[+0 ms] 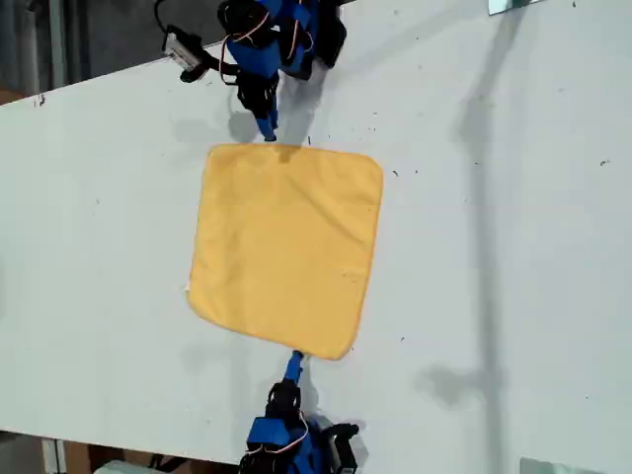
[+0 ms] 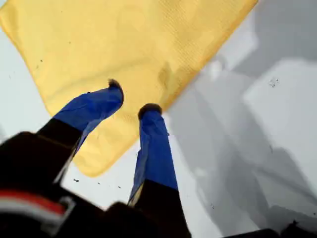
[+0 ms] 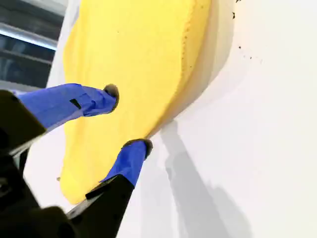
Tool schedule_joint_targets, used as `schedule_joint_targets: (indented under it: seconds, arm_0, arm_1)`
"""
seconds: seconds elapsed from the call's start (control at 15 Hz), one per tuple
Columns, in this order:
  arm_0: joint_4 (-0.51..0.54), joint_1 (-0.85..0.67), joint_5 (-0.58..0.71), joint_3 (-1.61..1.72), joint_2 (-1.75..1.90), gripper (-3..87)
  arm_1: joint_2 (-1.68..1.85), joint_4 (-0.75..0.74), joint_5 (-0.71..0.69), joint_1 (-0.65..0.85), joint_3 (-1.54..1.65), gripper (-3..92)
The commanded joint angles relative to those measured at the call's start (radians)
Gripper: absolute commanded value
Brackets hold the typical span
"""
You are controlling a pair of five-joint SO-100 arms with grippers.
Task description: Grasp corners of a square towel and fold twice.
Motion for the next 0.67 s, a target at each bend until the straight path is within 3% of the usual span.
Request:
schedule_joint_targets:
  seconds: [0.0, 0.33, 0.47, 0.6]
  arm_0:
    - [-0.020, -0.408, -0.258, -0.012, 0.009, 8.8]
    - [-0.023, -0.408, -0.258, -0.011, 0.009, 8.9]
    - [-0.011, -0.394, -0.250, -0.043, 0.009, 9.9]
    - [0.035, -0.275, -0.276, -0.295, -0.166, 11.5]
  arm_1:
    - [-0.012, 0.040, 0.126, -0.150, 0.023, 14.8]
    - [-0.012, 0.040, 0.129, -0.150, 0.023, 16.1]
    - [-0.028, -0.054, 0.012, -0.195, 0.011, 24.4]
    - [-0.341, 0.008, -0.077, -0.202, -0.282, 26.6]
